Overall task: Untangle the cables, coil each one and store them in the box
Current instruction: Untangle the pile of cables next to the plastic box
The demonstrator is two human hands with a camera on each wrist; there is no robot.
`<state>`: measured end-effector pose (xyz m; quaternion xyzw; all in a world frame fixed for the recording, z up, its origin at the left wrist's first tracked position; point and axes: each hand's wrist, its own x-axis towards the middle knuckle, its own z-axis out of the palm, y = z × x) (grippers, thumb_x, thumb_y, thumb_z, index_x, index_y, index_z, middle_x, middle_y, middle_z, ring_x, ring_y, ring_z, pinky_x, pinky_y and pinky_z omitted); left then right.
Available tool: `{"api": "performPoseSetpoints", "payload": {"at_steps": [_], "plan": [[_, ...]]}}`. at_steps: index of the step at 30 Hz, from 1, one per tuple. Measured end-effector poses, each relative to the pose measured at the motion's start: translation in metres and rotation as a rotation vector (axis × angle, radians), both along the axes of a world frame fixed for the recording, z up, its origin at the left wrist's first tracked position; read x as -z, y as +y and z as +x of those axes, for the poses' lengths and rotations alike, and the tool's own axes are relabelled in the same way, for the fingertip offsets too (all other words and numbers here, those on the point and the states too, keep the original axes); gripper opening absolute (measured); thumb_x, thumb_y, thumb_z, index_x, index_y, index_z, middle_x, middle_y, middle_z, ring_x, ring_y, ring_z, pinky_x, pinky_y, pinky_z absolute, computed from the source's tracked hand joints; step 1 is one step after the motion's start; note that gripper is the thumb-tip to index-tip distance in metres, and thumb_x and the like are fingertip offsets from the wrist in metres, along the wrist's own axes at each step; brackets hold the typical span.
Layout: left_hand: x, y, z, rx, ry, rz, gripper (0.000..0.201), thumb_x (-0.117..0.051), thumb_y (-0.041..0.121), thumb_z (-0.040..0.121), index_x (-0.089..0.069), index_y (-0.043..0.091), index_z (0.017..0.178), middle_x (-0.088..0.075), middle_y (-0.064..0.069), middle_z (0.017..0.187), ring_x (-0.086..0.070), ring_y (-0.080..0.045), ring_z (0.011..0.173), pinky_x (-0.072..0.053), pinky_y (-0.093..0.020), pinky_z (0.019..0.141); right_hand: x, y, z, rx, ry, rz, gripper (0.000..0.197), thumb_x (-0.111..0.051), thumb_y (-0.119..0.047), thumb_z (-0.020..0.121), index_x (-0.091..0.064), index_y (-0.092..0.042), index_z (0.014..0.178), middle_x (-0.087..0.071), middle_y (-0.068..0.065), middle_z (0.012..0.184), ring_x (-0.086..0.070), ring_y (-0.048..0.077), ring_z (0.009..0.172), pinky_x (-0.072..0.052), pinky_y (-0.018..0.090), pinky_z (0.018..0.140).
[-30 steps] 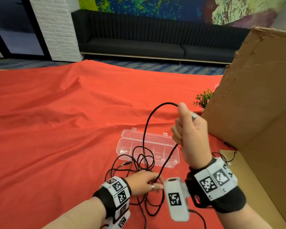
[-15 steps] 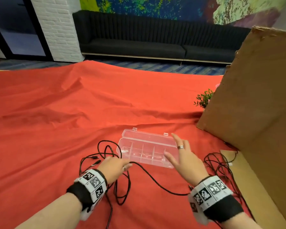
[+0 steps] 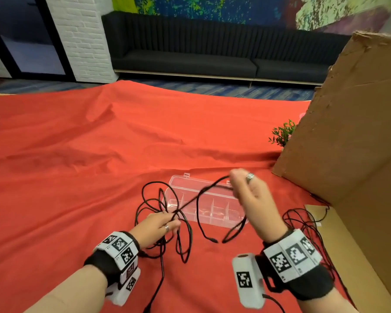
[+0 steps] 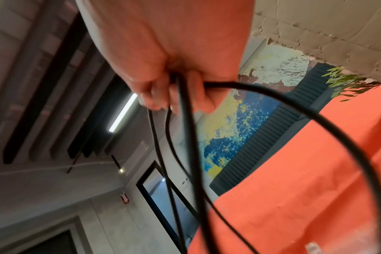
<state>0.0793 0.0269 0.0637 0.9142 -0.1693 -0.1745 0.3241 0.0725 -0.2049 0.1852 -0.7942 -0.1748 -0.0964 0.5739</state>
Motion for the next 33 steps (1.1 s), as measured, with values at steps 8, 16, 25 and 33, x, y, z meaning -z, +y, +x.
{"api": "performPoseSetpoints", "payload": {"at_steps": [8,16,25,33], "plan": [[0.007,0.016,0.0,-0.093,-0.038,0.149,0.037,-0.019,0.054,0.083,-0.046,0.036,0.069,-0.058,0.014,0.071,-0.053,0.001,0.077,-0.037,-0.029,0.084,-0.035,-0.045,0.015,0.499,-0.133,0.368,0.04,-0.046,-0.029,0.095,-0.033,-0.014,0.061,-0.032,-0.001,0.055,-0.029,0.011,0.051,-0.024,0.028,0.048],[-0.027,-0.026,0.0,-0.038,-0.22,0.261,0.033,-0.03,0.039,0.099,-0.058,0.023,0.09,-0.063,0.006,0.081,-0.06,-0.018,0.087,-0.036,-0.032,0.081,0.045,0.014,-0.007,0.002,0.138,-0.804,0.051,-0.055,-0.041,0.089,-0.032,-0.035,0.135,-0.041,-0.021,0.13,-0.058,0.008,0.089,-0.048,0.032,0.079],[-0.024,-0.008,-0.001,0.127,-0.12,-0.067,0.033,-0.066,0.042,0.074,-0.054,0.034,0.104,-0.053,0.013,0.113,-0.044,0.0,0.109,-0.034,-0.026,0.094,0.052,0.024,-0.009,-0.231,0.196,-0.586,0.044,-0.043,-0.054,0.09,-0.036,-0.025,0.058,-0.036,-0.008,0.054,-0.041,0.013,0.056,-0.036,0.037,0.059],[-0.024,0.007,-0.001,-0.101,0.175,-0.438,0.047,-0.072,0.051,0.066,-0.045,0.046,0.104,-0.049,0.002,0.067,-0.051,-0.009,0.057,-0.042,-0.022,0.059,0.024,0.003,-0.004,0.055,0.136,0.029,0.054,-0.059,-0.009,0.089,-0.023,-0.022,0.05,-0.019,-0.01,0.049,-0.019,0.006,0.05,-0.017,0.021,0.049]]}}
